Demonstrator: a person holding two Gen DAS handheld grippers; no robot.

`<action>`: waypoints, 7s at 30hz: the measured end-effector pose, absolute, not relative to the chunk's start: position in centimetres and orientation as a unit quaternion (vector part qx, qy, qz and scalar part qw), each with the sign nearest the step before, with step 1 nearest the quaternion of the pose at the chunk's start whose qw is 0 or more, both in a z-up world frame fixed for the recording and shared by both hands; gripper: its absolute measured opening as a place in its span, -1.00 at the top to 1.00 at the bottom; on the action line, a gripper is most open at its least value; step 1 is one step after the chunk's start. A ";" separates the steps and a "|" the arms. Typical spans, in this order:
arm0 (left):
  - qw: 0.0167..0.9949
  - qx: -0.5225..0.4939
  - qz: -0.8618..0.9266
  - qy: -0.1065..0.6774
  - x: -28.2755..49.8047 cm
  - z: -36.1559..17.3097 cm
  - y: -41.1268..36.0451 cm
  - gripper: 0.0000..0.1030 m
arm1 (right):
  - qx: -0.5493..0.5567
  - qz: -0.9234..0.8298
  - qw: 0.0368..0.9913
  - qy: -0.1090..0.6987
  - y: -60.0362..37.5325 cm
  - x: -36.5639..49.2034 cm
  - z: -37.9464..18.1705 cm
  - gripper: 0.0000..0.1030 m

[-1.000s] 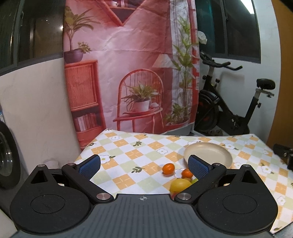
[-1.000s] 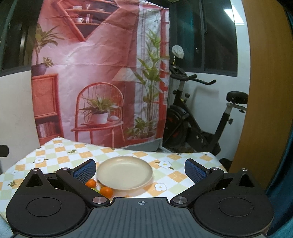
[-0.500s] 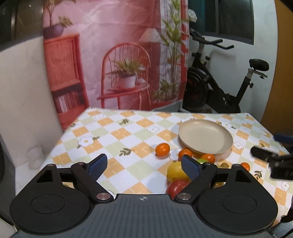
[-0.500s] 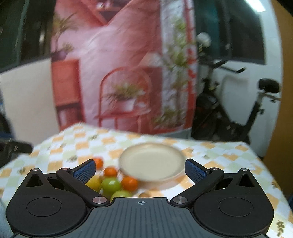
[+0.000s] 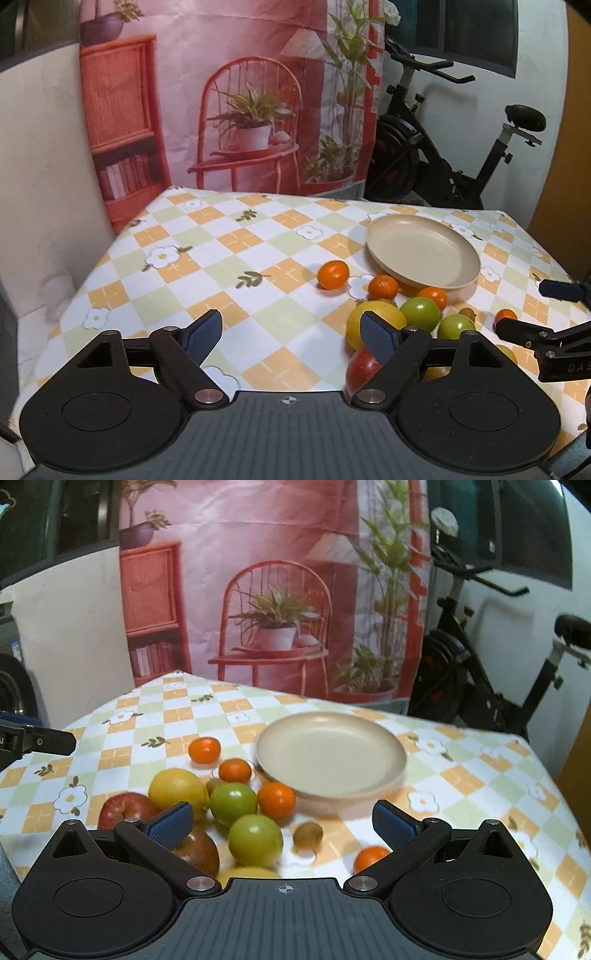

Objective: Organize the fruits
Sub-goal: 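Move the open left gripper down toward the red apple, then close the left gripper around the red apple, then lift the red apple with the left gripper and carry it over the plate, then lower the apple onto the plate and open the left gripper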

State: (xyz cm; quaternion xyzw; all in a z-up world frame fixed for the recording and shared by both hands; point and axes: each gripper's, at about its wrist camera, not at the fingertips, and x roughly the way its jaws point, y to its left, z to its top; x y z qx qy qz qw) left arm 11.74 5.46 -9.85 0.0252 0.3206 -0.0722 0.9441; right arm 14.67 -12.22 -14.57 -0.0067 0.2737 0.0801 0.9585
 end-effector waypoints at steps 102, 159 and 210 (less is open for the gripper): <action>0.859 -0.103 -0.283 0.414 17.1 -17.5 7.1 0.33 | -0.170 0.305 0.845 0.404 0.1 20.7 -16.5 -0.20; 0.860 -0.044 -0.296 0.414 37.3 -16.1 -3.6 0.35 | -0.034 0.241 0.908 0.340 -15.2 39.1 -17.7 -0.19; 0.913 -0.051 -0.191 0.358 28.8 -12.5 -1.3 0.34 | 0.051 0.101 0.960 0.257 -25.2 19.3 -19.5 -0.25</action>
